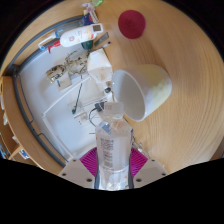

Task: Pour water

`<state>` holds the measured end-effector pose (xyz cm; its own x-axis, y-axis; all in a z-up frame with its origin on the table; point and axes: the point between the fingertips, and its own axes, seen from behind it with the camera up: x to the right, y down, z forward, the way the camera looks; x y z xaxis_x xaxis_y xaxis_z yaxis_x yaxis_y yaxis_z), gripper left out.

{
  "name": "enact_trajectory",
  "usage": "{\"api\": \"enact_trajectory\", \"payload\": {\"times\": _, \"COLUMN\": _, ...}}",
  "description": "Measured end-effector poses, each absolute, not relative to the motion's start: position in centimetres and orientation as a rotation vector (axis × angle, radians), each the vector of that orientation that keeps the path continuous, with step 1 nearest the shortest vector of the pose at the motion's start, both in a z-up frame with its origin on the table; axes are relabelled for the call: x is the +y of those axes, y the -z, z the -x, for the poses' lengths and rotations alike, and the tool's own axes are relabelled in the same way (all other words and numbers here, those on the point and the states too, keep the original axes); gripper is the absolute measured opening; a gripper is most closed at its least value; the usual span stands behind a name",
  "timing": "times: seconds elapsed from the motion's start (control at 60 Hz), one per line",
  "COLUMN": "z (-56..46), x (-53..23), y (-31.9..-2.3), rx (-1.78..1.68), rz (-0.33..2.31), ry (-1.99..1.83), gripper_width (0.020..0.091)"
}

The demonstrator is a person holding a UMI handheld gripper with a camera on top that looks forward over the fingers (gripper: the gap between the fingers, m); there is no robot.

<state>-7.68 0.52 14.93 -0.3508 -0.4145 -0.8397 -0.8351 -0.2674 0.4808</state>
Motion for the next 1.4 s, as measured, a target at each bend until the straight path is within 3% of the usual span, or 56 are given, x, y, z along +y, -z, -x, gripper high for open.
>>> {"api": "enact_trajectory", "payload": {"times": 0.1, "z": 7.4, "x": 0.6, "y": -15.9, "rx": 1.569, "rz": 1.560, "ry": -1.620, "gripper_width": 0.0386}}
{"api": "enact_trajectory", "payload": {"times": 0.217, "z": 5.4, "x": 1.2, "y": -19.7, "rx": 1.307, "rz": 1.652, "ry": -1.472, "gripper_width": 0.0386}}
{"api": "enact_trajectory", "payload": {"times": 0.367, "z": 0.0, "x": 1.9, "y": -24.1, "rx": 0.868, "rz": 1.777, "ry": -1.093, "gripper_width": 0.0386}}
{"api": "enact_trajectory", "payload": {"times": 0.467, "z": -4.7, "x": 2.1, "y": -24.4, "rx": 0.608, "rz": 1.863, "ry": -0.757, "gripper_width": 0.0388}}
{"api": "enact_trajectory", "payload": {"times": 0.667, "z": -13.3, "x": 3.1, "y": -20.7, "rx": 0.239, "rz": 1.944, "ry": -0.134, "gripper_width": 0.0399}}
{"api": "enact_trajectory", "payload": {"times": 1.05, "z": -18.1, "x": 4.4, "y": -11.3, "rx": 0.185, "rz": 1.922, "ry": 0.051, "gripper_width": 0.0399}}
{"api": "enact_trajectory", "payload": {"times": 1.217, "z": -18.4, "x": 4.5, "y": -8.8, "rx": 0.149, "rz": 1.929, "ry": 0.088, "gripper_width": 0.0444}}
{"api": "enact_trajectory", "payload": {"times": 1.4, "z": -18.4, "x": 3.8, "y": -9.1, "rx": 0.153, "rz": 1.883, "ry": 0.075, "gripper_width": 0.0503}}
